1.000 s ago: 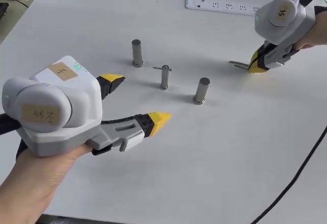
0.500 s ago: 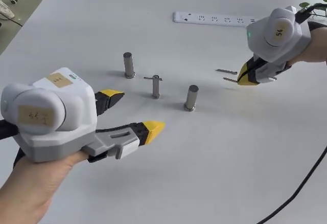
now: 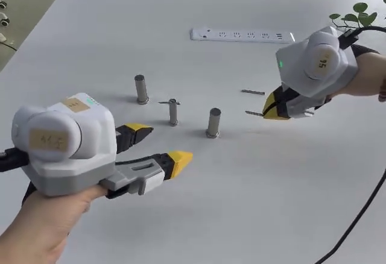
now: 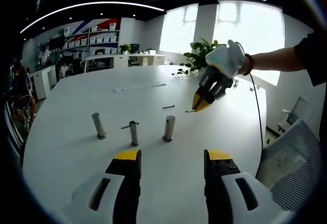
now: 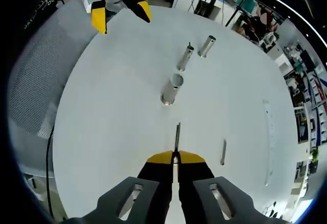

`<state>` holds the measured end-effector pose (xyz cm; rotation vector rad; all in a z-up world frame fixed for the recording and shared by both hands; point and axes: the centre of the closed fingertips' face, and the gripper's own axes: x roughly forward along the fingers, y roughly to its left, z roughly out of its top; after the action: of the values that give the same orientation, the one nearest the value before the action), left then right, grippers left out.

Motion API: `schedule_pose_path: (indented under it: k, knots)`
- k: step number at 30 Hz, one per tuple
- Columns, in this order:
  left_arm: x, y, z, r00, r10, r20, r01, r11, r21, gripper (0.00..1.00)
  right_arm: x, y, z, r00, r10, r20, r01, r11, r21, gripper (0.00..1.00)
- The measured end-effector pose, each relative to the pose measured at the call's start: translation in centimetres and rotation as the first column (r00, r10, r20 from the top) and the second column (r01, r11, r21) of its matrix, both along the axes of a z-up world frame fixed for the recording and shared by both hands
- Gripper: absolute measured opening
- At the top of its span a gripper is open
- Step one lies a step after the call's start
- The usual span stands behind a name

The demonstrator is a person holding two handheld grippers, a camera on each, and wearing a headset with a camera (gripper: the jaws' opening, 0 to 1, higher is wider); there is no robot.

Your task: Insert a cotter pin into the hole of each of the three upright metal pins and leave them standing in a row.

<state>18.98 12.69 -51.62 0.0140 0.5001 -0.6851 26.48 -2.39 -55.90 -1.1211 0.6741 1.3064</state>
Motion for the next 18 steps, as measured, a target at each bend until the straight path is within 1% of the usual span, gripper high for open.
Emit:
schedule_pose_path:
  k: [5,7,10,15,18]
  knots:
    - [-0.2,-0.6,0.0,1.000,0.005,-0.025,-0.006,0.999,-0.044,0.45,-1.4,1.2,0.7,0.999,0.025,0.028,-0.026,0.999,0.040,0.00]
    - [-0.3,-1.0,0.0,0.999,0.000,-0.039,-0.002,0.998,-0.062,0.43,-1.8,1.4,0.8,0.999,0.032,0.036,-0.033,0.998,0.045,0.00]
    - [-0.4,-1.5,0.0,0.999,-0.009,-0.051,0.005,0.997,-0.075,0.40,-2.5,1.9,1.1,0.997,0.055,0.056,-0.058,0.997,0.052,0.00]
    - [-0.5,-2.5,0.1,0.996,-0.027,-0.080,0.018,0.994,-0.104,0.37,-3.6,2.9,1.5,0.994,0.087,0.070,-0.093,0.993,0.076,0.00]
    - [-0.4,-3.1,0.2,0.995,-0.035,-0.091,0.024,0.992,-0.123,0.36,-4.1,3.5,1.7,0.990,0.112,0.082,-0.119,0.989,0.084,0.00]
